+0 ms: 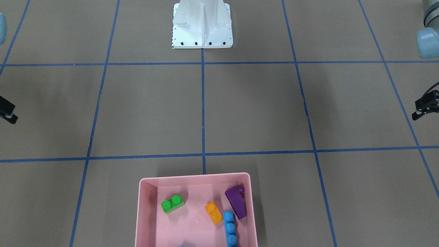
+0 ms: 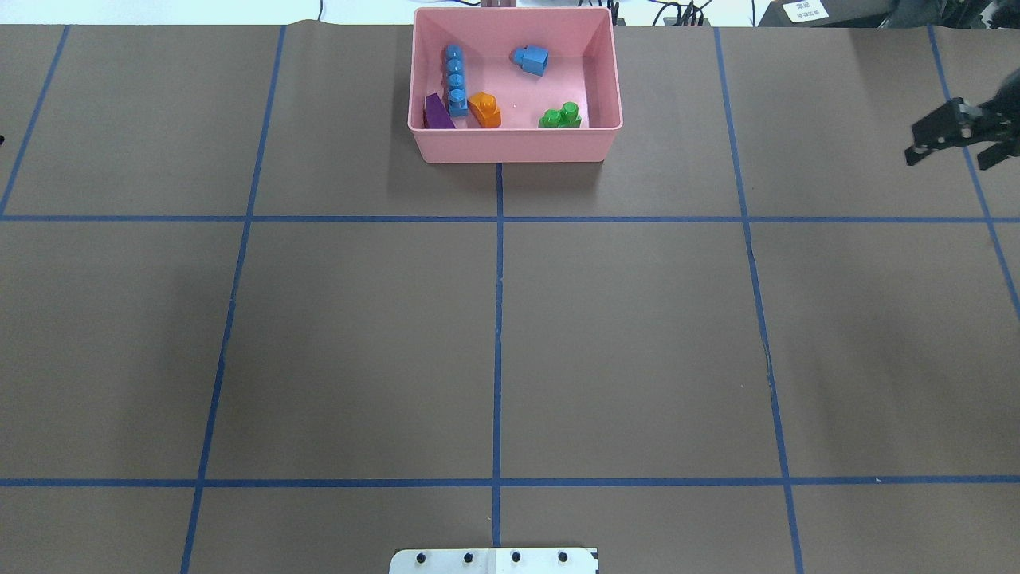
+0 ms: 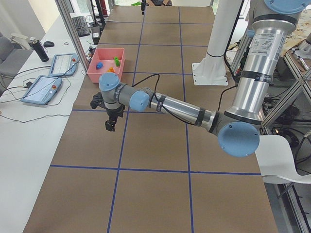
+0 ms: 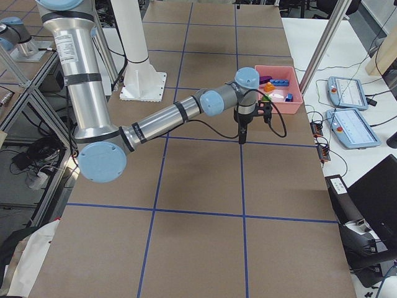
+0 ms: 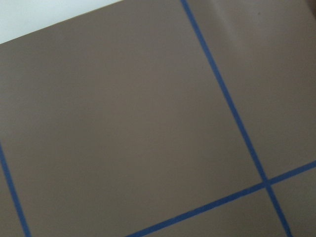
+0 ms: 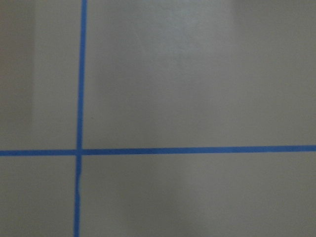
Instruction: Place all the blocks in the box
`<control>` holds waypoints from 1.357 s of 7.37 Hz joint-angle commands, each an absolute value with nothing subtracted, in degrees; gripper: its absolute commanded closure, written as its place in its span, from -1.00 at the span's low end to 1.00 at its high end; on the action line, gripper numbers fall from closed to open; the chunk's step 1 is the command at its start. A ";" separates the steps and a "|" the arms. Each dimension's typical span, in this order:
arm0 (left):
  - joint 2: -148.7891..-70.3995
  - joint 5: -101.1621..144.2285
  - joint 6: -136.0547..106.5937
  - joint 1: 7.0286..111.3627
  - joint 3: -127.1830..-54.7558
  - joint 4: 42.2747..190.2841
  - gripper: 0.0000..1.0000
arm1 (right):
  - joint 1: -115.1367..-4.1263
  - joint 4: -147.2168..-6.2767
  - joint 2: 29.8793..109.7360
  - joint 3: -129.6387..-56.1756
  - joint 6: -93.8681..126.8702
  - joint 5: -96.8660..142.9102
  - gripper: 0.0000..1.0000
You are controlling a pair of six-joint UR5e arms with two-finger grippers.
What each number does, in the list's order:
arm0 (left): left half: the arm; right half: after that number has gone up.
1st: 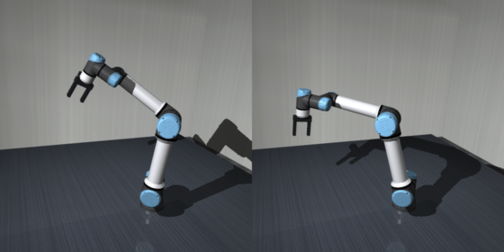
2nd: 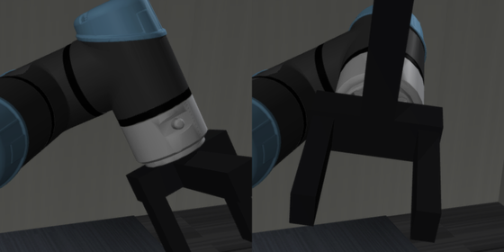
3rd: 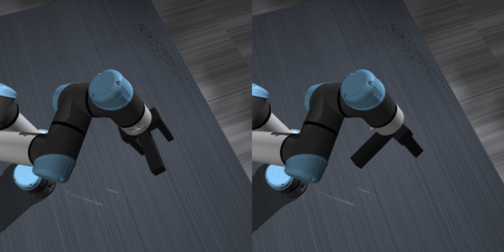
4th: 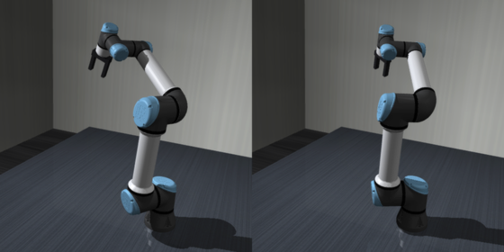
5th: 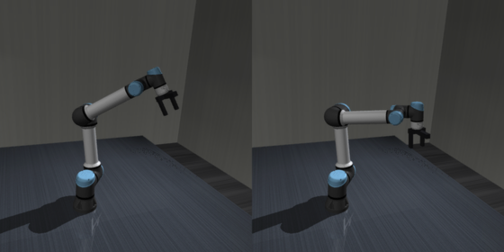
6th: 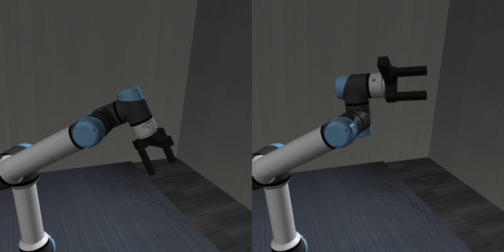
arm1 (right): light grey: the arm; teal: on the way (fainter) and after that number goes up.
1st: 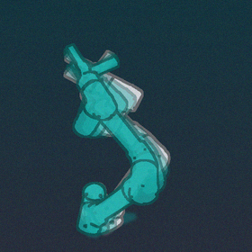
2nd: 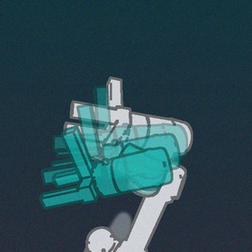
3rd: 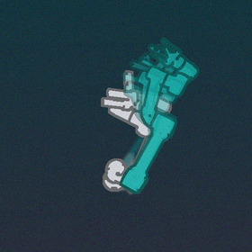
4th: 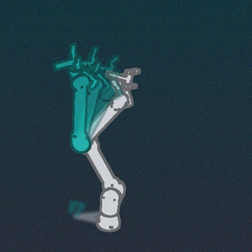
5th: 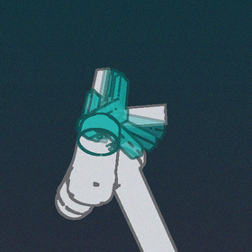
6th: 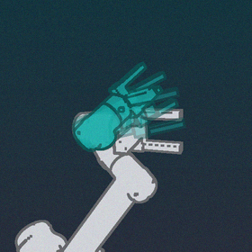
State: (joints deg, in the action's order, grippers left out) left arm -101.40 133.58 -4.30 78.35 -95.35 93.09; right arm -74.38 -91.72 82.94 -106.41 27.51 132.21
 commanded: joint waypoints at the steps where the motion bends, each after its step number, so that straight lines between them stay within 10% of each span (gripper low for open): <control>1: -100.37 133.42 -4.31 80.67 -96.07 88.02 -1.00 | -80.24 -92.11 90.24 -105.91 16.71 134.57 -1.00; 10: -97.21 133.50 9.84 89.12 -88.87 84.83 -1.00 | -82.26 -92.20 88.33 -98.00 11.43 132.80 -1.00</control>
State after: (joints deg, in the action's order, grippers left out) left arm -96.93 133.34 9.86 88.95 -90.17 86.31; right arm -81.68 -92.03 88.12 -98.28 11.70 132.87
